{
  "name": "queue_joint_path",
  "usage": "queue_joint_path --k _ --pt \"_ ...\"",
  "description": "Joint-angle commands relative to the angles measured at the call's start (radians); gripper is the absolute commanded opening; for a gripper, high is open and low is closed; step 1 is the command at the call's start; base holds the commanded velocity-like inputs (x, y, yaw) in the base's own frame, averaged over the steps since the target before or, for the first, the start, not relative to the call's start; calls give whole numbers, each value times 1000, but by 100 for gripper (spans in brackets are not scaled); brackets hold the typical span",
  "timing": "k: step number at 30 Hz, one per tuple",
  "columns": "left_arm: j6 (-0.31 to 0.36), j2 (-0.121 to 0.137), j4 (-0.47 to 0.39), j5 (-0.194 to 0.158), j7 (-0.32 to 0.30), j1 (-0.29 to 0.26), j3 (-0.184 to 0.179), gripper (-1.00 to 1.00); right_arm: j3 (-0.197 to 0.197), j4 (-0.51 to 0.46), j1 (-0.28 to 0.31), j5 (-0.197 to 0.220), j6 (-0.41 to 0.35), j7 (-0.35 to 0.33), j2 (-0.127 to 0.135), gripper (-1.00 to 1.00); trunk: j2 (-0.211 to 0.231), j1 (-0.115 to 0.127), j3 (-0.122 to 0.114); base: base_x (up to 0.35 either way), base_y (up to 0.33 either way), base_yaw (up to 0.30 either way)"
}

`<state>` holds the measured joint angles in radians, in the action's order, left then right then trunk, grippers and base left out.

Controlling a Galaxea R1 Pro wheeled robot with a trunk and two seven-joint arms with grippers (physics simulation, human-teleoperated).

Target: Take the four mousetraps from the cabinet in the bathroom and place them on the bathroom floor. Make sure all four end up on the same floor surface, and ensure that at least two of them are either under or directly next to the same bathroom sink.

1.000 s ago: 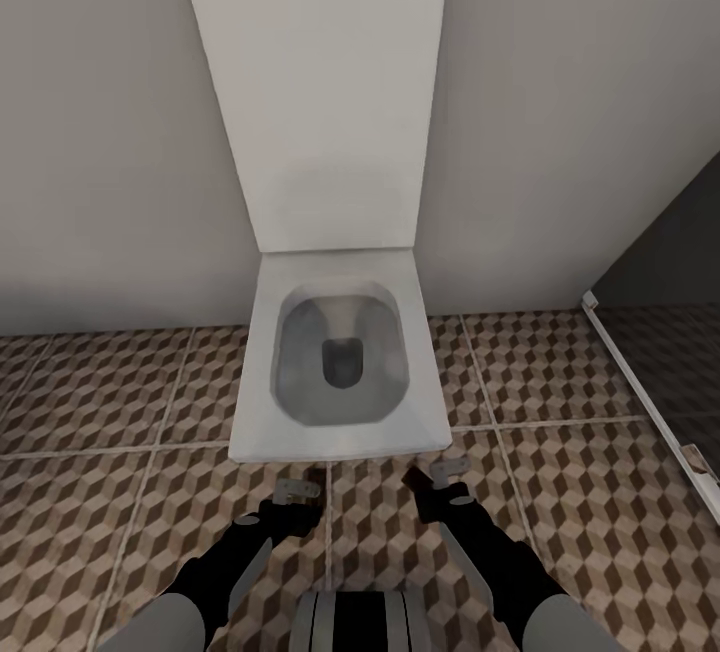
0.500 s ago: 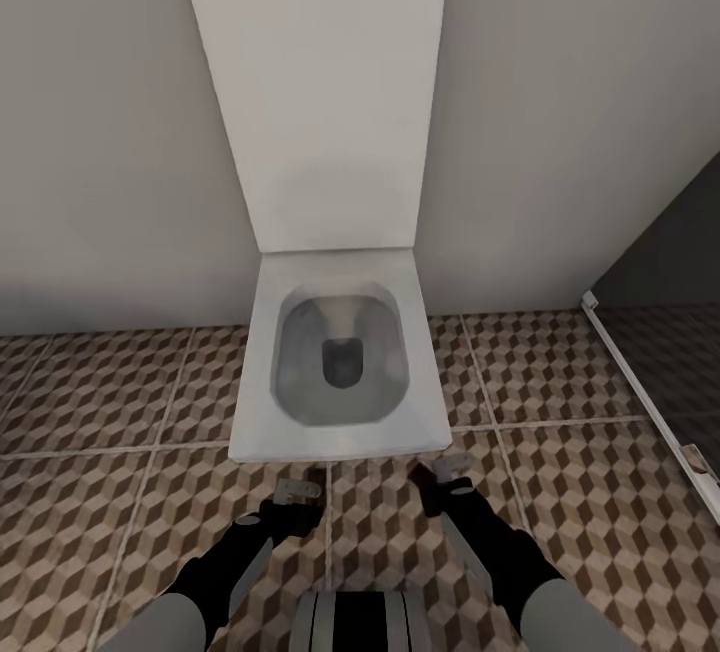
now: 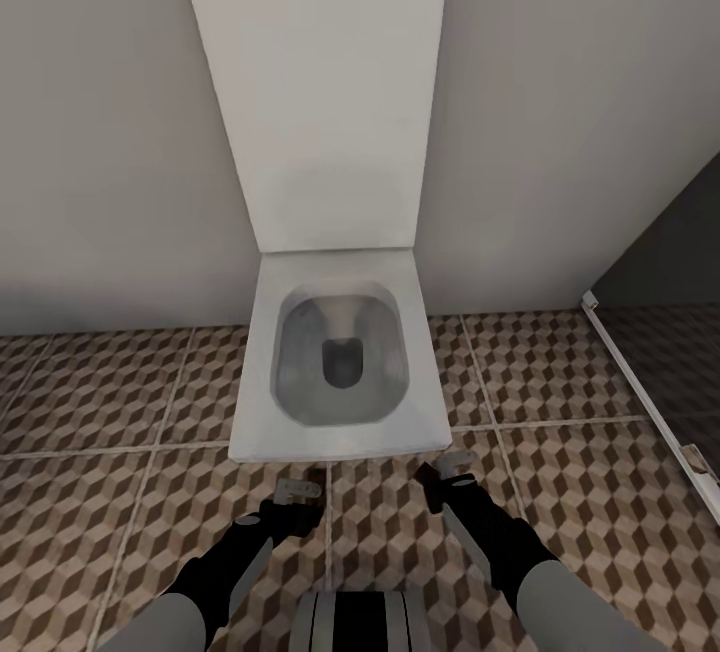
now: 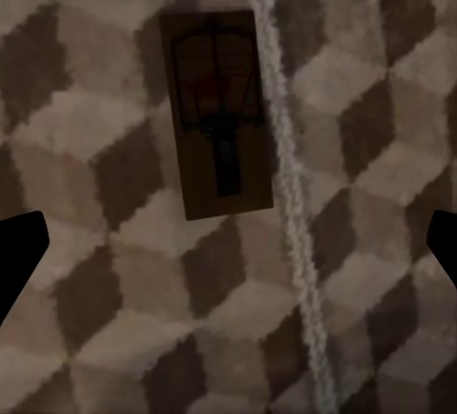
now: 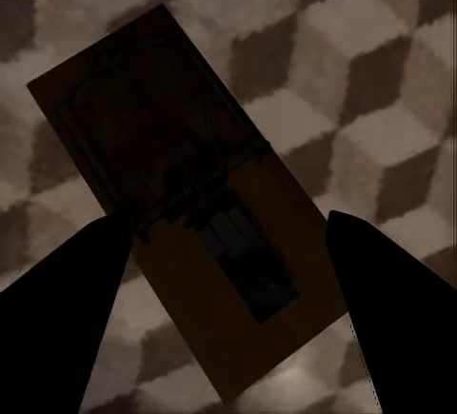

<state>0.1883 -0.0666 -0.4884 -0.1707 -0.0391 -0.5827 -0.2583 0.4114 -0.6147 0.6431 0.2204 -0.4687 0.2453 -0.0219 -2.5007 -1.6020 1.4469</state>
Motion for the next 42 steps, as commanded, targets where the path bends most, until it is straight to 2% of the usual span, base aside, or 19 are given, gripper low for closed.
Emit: queue_joint_path --k 1,6,16,22,25,42 --pt "6 1 -2 -10 1 0 -4 100 6 18 10 12 -3 9 0 -100 0 0 1 0 0 0" --pt "6 1 -1 -10 1 0 -4 100 6 52 22 15 0 8 -2 -100 0 0 1 0 0 0" --pt "6 -3 -2 -10 1 0 -4 100 6 58 24 16 2 8 -15 -100 0 0 1 0 0 0" --pt "6 -5 -1 -11 1 0 -4 100 6 58 24 15 2 6 -52 -100 0 0 1 0 0 0" --pt "6 -5 -2 -11 1 0 -4 100 6 58 24 14 2 6 -58 -100 0 0 1 0 0 0" --pt "6 -5 -1 -11 1 0 -4 100 6 58 24 14 3 6 -61 -100 0 0 1 0 0 0"
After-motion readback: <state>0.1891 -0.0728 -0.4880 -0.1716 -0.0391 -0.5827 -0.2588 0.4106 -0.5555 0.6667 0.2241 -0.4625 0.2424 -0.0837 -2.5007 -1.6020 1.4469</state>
